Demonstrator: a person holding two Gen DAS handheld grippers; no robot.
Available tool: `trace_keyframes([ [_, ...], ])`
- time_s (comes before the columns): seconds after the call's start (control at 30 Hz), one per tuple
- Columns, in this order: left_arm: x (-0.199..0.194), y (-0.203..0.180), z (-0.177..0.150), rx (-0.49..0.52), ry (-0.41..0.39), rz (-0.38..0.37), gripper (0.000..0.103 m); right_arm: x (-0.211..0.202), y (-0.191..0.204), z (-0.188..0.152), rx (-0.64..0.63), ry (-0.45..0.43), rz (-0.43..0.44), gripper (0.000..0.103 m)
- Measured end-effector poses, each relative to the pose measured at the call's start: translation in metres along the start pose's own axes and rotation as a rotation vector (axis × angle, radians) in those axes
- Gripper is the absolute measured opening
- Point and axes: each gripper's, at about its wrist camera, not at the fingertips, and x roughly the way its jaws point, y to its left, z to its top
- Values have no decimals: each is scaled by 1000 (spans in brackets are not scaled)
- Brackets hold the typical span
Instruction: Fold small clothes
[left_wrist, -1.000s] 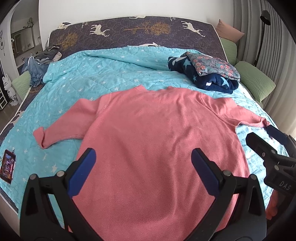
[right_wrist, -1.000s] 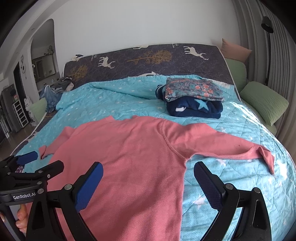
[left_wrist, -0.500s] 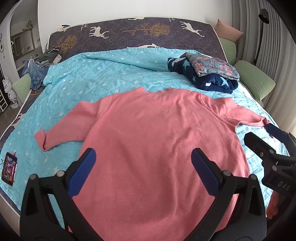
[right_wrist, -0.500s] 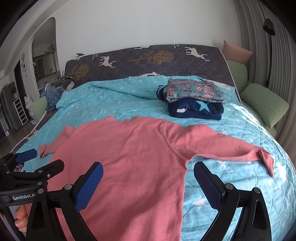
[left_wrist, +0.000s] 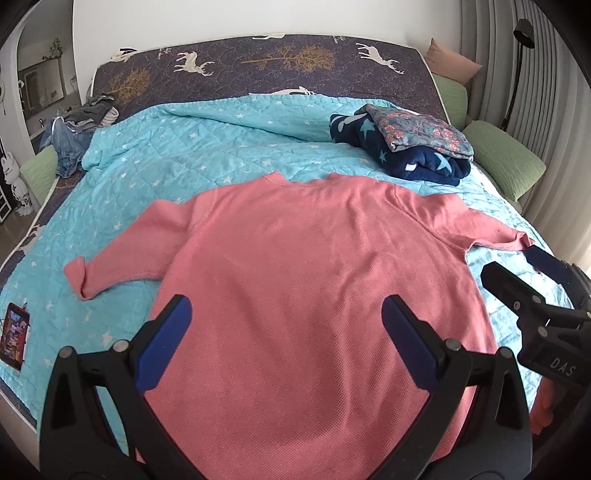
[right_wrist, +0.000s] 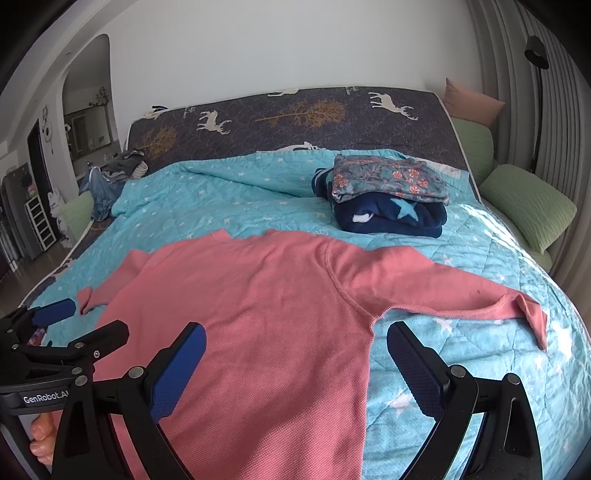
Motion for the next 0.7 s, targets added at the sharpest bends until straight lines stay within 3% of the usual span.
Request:
trace_keyframes([
  [0.4,12,18,2,-84,33,-25,102,3,0,-1,-3,0,2,100],
  [0.7,22,33,8,-88,31,-58,102,11,7,3,-25,14,4,100],
])
